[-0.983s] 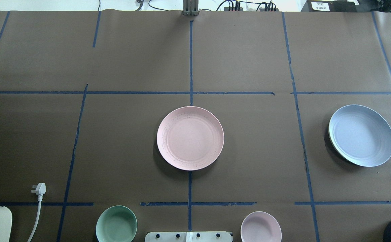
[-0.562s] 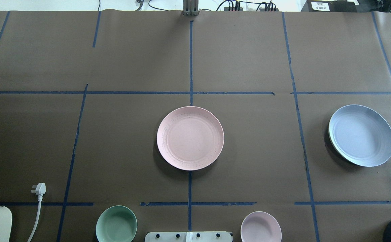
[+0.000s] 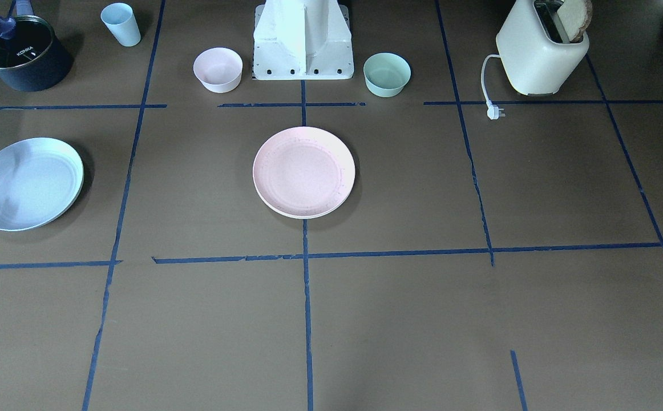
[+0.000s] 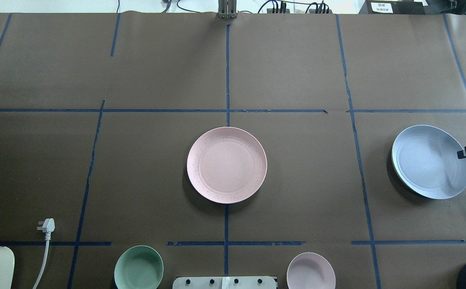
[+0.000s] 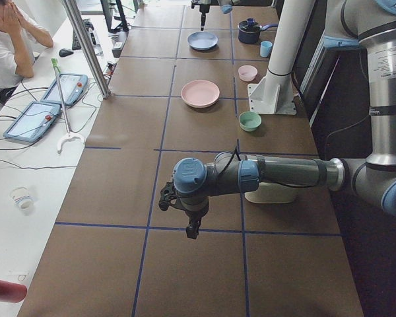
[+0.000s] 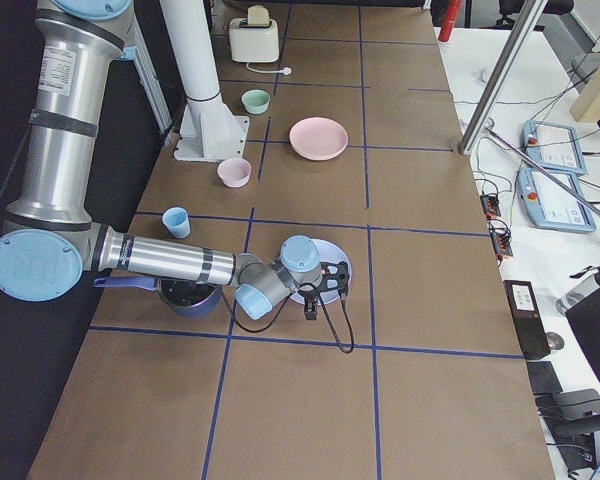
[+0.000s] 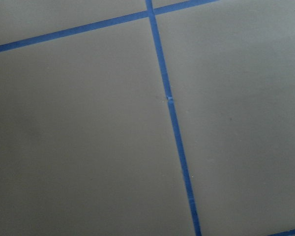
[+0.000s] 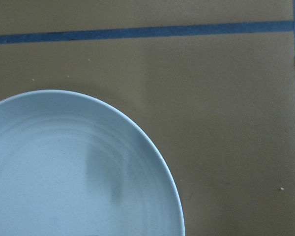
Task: Stack three plates with pink and blue
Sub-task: 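Grasp the light blue plate rim with the right gripper and lift it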
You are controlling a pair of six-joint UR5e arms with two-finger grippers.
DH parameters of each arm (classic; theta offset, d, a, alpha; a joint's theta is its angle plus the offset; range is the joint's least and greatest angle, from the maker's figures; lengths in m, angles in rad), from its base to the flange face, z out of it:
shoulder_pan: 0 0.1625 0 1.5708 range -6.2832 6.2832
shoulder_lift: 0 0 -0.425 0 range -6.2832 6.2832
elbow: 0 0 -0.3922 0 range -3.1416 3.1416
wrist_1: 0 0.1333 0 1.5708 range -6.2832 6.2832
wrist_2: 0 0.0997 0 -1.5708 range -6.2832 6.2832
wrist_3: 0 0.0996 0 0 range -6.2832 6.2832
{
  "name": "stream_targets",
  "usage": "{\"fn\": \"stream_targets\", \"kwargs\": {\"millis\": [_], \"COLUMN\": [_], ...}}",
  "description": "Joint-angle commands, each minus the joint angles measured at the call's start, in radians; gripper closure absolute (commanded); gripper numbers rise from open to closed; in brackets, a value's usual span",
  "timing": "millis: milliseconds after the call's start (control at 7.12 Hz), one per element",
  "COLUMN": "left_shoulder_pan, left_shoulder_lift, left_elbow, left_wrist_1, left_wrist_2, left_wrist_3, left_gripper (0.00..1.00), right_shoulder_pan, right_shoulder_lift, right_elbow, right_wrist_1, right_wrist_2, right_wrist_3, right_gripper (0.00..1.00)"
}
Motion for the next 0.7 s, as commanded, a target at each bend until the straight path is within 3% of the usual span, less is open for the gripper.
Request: {"fn": "stream_targets", "kwargs": {"millis": [0,140,281,562], "left_shoulder_pan": [0.001,0.001,0.001,0.001], "left_shoulder_lift": [0.001,0.001,0.001,0.001], "left_elbow": [0.007,0.007,0.007,0.005], "left_wrist_1": [0.000,0.000,0.000,0.000], "left_wrist_2": [-0.023,-0.023,-0.025,-0.025], "left_wrist_3": [0.002,0.002,0.002,0.001], "left_gripper": [0.00,0.00,0.00,0.00], "right_shoulder_pan": [-0.051,-0.051,-0.051,-0.049], "right_shoulder_lift": [0.001,0.001,0.001,0.001], "right_elbow": [-0.019,-0.020,-0.029,-0.030], "right_wrist_1": [0.010,0.010,0.012,0.010], "right_wrist_2": [-0.015,-0.013,-0.011,-0.011], "right_wrist_3": [0.013,0.013,0.002,0.001], "right_gripper": [0.20,0.75,0.97,1.00]}}
